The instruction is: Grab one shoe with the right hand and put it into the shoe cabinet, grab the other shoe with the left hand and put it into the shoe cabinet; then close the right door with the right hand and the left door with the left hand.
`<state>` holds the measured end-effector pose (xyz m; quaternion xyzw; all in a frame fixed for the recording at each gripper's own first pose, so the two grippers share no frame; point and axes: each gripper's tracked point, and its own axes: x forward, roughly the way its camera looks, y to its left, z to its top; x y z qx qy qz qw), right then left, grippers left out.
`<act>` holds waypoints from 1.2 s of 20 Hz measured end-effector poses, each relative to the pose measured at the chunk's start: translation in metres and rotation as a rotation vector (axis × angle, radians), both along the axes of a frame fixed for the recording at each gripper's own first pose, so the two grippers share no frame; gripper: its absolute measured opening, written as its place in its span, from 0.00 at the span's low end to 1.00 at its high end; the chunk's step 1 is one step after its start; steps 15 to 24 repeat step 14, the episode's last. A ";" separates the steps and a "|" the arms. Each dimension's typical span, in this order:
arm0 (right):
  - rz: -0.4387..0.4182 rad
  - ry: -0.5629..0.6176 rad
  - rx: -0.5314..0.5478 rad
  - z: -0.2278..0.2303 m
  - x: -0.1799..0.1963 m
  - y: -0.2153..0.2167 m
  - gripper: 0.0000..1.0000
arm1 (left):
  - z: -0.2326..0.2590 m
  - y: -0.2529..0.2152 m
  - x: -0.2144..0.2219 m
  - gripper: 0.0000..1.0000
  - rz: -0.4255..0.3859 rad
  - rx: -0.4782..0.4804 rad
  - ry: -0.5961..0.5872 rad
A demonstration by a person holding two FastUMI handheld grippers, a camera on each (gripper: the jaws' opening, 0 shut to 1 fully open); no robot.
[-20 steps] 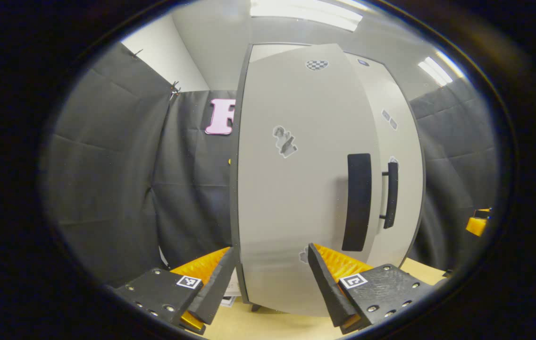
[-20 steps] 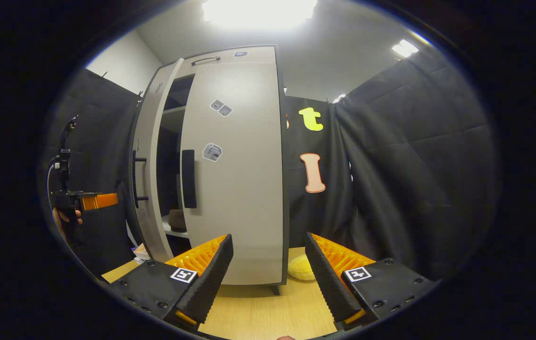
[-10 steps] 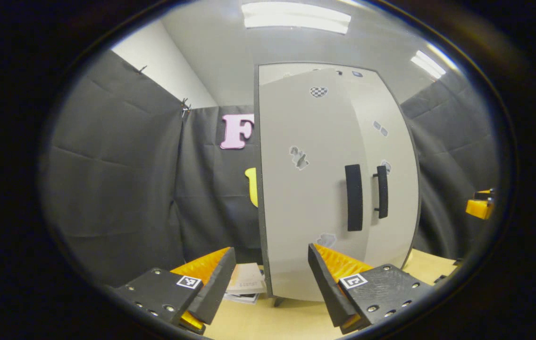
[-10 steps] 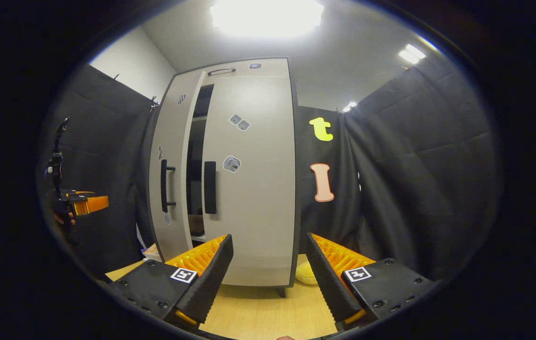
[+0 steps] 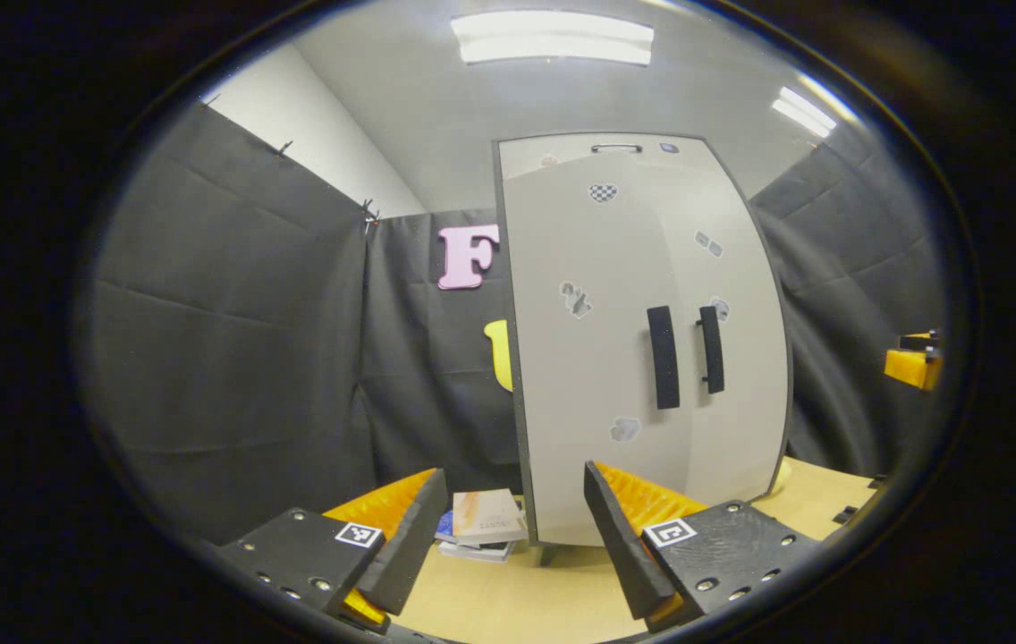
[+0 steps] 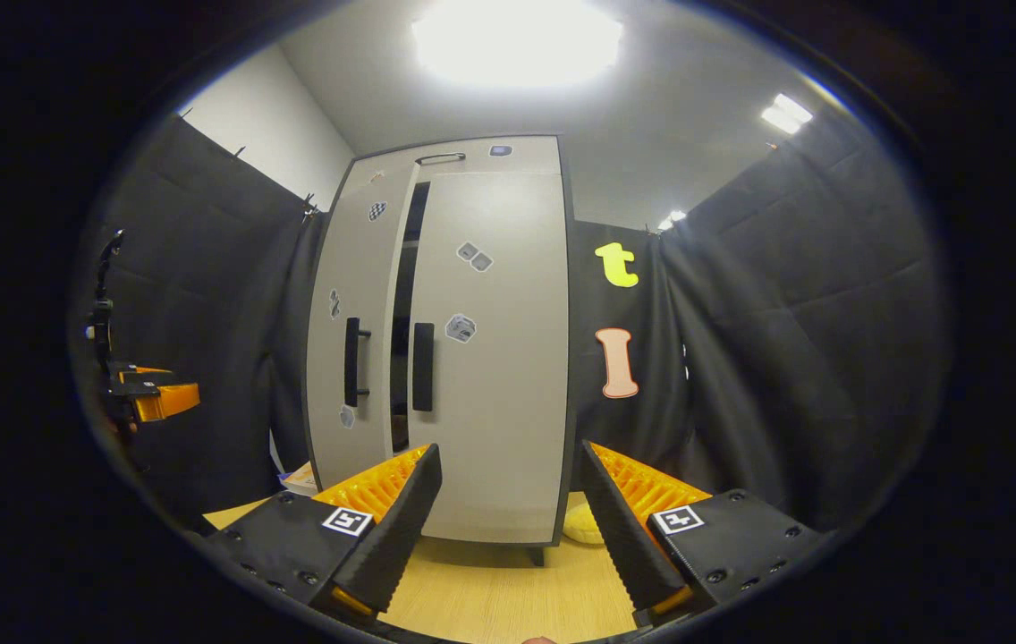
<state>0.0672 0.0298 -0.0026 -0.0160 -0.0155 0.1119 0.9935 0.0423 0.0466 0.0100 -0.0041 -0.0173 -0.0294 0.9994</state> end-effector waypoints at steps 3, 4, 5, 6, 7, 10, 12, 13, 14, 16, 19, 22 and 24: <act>-0.004 -0.025 0.013 0.005 -0.007 -0.007 0.98 | -0.011 0.002 -0.011 0.94 0.010 0.000 0.023; -0.004 -0.028 0.017 0.005 -0.009 -0.009 0.98 | -0.014 0.002 -0.014 0.94 0.014 -0.001 0.031; -0.007 -0.026 0.022 0.004 -0.009 -0.011 0.98 | -0.017 0.002 -0.017 0.90 0.016 -0.001 0.038; -0.009 -0.023 0.026 0.003 -0.010 -0.013 0.98 | -0.019 0.002 -0.019 0.90 0.019 -0.001 0.044; -0.012 -0.019 0.031 0.001 -0.010 -0.015 0.98 | -0.022 0.002 -0.020 0.90 0.023 0.001 0.048; -0.013 -0.003 0.049 -0.003 -0.011 -0.015 0.98 | -0.023 0.002 -0.021 0.90 0.029 0.007 0.052; -0.012 0.005 0.050 -0.004 -0.010 -0.015 0.98 | -0.024 0.002 -0.021 0.92 0.035 0.010 0.052; -0.013 0.005 0.049 -0.004 -0.008 -0.014 0.98 | -0.023 0.003 -0.021 0.93 0.038 0.013 0.052; -0.014 0.003 0.050 -0.003 -0.009 -0.015 0.98 | -0.023 0.004 -0.021 0.94 0.040 0.017 0.052; -0.014 0.003 0.050 -0.003 -0.009 -0.015 0.98 | -0.023 0.004 -0.021 0.94 0.040 0.017 0.052; -0.014 0.003 0.050 -0.003 -0.009 -0.015 0.98 | -0.023 0.004 -0.021 0.94 0.040 0.017 0.052; -0.014 0.003 0.050 -0.003 -0.009 -0.015 0.98 | -0.023 0.004 -0.021 0.94 0.040 0.017 0.052; -0.014 0.003 0.050 -0.003 -0.009 -0.015 0.98 | -0.023 0.004 -0.021 0.94 0.040 0.017 0.052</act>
